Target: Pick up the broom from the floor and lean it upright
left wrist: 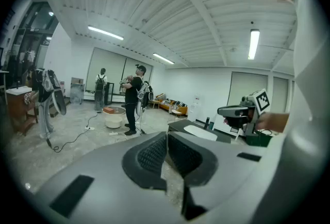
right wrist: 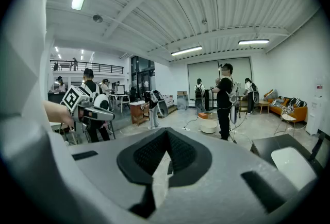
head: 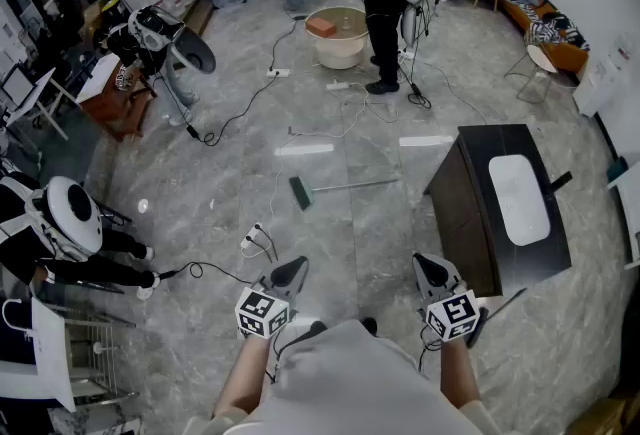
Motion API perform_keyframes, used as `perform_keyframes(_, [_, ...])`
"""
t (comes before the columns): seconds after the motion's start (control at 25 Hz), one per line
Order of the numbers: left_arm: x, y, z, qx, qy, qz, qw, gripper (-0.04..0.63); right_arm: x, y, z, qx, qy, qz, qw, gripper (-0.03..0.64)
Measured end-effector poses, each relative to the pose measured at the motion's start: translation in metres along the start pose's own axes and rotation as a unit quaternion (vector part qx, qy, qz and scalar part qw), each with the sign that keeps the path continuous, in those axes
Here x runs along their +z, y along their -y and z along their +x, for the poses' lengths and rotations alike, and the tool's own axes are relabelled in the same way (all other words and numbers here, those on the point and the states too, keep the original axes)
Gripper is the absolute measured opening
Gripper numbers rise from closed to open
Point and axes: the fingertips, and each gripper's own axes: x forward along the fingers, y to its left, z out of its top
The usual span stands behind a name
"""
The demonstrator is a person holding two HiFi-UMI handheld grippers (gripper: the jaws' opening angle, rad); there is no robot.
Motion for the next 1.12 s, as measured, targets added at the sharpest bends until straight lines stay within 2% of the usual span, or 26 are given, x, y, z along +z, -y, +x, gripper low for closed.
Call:
perform_keyframes(0.56, [-0.002, 0.037, 0.006, 0.013, 0.004, -0.003, 0.9999, 0.012, 0.000, 0.013, -0.029, 0.021, 0.006, 0.002, 1.000, -0.001])
perform_keyframes(1.12, [-0.017, 0.082, 0.026, 0.026, 0.003, -0.013, 0.9996, 0.012, -0.033, 0.040, -0.060, 0.032, -0.013, 0.003, 0.999, 0.000])
